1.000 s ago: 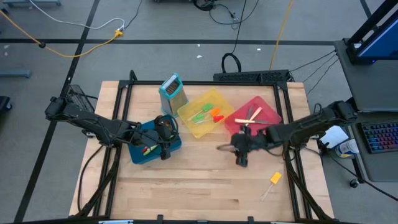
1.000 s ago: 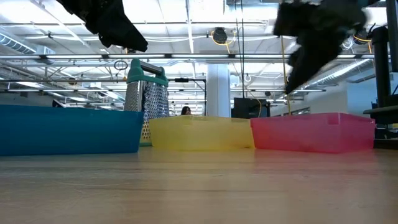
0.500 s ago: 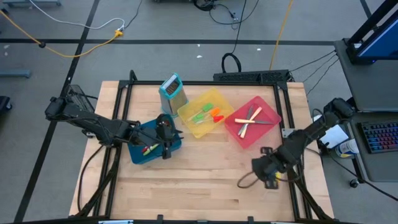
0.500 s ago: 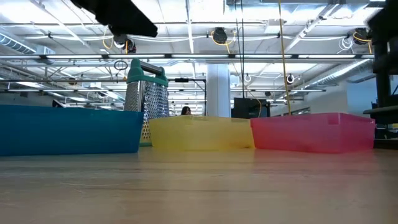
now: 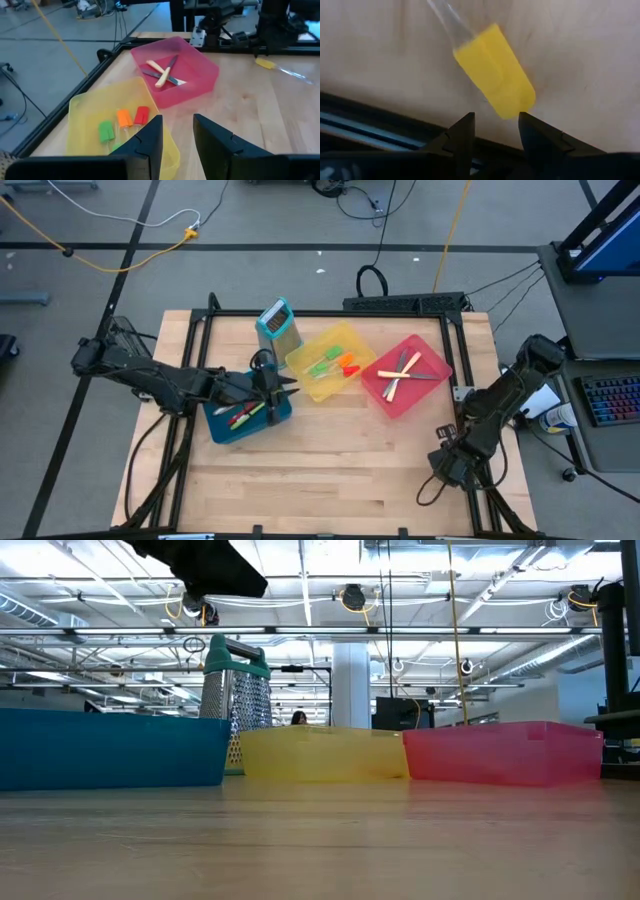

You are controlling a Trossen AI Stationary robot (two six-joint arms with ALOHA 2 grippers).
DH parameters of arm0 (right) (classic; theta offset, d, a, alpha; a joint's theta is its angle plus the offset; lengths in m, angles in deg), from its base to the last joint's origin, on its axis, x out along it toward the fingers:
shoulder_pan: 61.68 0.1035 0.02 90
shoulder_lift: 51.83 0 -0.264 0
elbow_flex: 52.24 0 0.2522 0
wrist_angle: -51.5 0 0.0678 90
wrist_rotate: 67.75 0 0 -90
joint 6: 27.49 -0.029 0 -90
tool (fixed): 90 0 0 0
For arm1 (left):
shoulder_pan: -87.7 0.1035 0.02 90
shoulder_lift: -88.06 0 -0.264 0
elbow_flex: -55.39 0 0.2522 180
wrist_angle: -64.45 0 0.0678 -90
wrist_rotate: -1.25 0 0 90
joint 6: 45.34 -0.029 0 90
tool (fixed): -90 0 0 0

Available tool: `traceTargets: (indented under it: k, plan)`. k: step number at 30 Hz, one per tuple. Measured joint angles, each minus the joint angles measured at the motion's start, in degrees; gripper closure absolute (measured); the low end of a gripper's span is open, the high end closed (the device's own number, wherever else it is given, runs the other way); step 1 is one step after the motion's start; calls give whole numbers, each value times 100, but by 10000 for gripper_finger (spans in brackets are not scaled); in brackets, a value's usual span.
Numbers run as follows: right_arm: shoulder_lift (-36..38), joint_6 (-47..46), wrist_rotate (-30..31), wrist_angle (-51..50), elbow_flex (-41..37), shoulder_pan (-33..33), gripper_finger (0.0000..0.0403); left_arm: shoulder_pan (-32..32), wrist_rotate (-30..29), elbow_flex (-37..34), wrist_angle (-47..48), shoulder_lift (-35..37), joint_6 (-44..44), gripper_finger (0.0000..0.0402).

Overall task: Pick & Place Kitchen Items
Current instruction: Put the yellow spatula into the yellow bin

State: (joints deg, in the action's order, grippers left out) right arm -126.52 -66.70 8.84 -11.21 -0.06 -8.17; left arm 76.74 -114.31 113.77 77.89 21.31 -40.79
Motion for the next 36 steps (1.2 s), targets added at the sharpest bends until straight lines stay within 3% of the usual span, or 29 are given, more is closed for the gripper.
traceTargets:
  k: [7,16,22,28,31,36]
  plan:
    - [17,183,358,501,-464,19,259,113,2,0,-30,0,343,289]
    - [20,341,1037,805,-498,38,255,202,-2,-1,-263,0,642,289]
    - [15,1041,1719,1108,-505,40,258,200,0,-2,-328,-2,774,289]
    - [24,1773,1844,1664,-704,38,289,189,0,-2,-284,-2,829,289]
    - [21,1483,1784,1716,-806,26,306,189,2,-2,-284,-2,829,289]
    - [107,-6,1890,1341,-805,16,314,186,0,-2,-289,-2,847,289]
